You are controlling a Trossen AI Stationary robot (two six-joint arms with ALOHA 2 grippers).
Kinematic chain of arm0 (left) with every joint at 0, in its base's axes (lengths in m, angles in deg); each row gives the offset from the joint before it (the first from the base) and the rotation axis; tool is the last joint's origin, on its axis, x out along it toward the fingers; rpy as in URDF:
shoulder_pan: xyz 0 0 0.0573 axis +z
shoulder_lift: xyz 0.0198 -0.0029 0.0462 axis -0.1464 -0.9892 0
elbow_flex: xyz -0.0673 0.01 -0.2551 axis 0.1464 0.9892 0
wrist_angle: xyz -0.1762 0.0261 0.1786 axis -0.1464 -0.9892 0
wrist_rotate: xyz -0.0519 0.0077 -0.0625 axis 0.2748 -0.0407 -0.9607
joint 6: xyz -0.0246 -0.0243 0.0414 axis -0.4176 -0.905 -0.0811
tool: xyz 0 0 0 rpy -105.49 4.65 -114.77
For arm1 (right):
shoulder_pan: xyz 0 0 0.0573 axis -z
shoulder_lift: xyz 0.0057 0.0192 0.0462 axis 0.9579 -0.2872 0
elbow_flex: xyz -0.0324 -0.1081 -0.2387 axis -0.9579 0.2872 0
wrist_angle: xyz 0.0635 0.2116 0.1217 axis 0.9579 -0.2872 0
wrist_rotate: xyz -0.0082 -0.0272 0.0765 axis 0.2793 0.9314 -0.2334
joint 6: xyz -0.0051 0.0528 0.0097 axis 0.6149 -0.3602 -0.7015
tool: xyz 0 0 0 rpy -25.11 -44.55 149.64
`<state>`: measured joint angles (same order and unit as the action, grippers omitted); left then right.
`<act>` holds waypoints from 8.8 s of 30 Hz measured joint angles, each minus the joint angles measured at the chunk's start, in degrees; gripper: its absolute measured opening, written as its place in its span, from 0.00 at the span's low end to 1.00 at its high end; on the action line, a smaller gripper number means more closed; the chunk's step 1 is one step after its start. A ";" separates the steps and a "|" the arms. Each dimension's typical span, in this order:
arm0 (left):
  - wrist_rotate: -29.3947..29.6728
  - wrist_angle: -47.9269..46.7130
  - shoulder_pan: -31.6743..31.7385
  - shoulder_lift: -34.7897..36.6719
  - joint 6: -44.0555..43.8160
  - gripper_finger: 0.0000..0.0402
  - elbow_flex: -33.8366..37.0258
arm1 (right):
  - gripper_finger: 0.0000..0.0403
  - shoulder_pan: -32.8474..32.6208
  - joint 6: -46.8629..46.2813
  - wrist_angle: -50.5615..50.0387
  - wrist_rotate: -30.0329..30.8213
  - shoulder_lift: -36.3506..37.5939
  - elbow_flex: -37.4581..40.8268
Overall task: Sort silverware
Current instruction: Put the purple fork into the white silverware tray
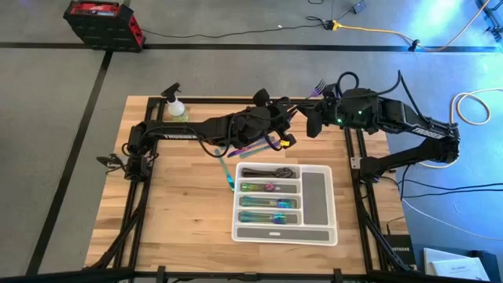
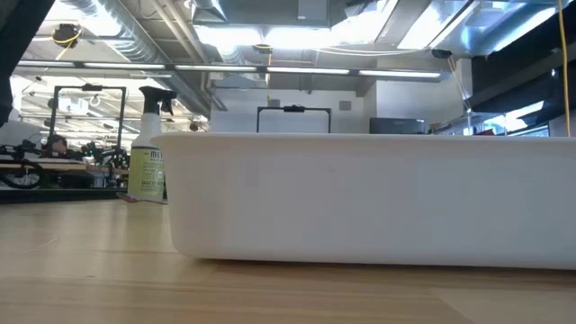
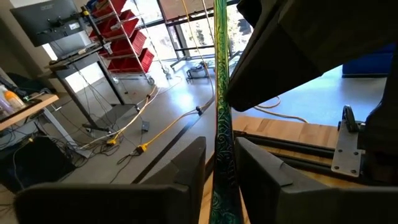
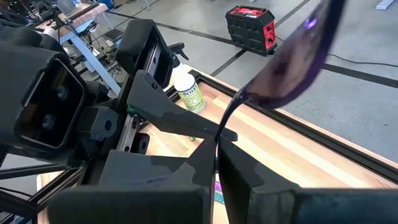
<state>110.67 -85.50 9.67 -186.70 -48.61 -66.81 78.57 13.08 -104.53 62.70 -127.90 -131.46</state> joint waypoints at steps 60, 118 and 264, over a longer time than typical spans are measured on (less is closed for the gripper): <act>-18.55 -24.14 13.76 -5.27 -9.06 0.11 0.07 | 0.00 19.04 -11.92 -27.86 -2.03 -11.26 6.41; -31.44 -35.04 20.47 -10.62 -17.55 0.11 2.99 | 0.43 47.65 42.56 -14.18 -18.16 -36.35 14.62; -47.52 -15.34 21.80 -22.88 -94.04 0.49 2.97 | 0.35 41.66 48.14 -11.96 -14.02 -18.05 13.33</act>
<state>63.15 -100.84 31.48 -209.58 -142.65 -63.84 120.23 61.21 -116.49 48.68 -145.96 -118.13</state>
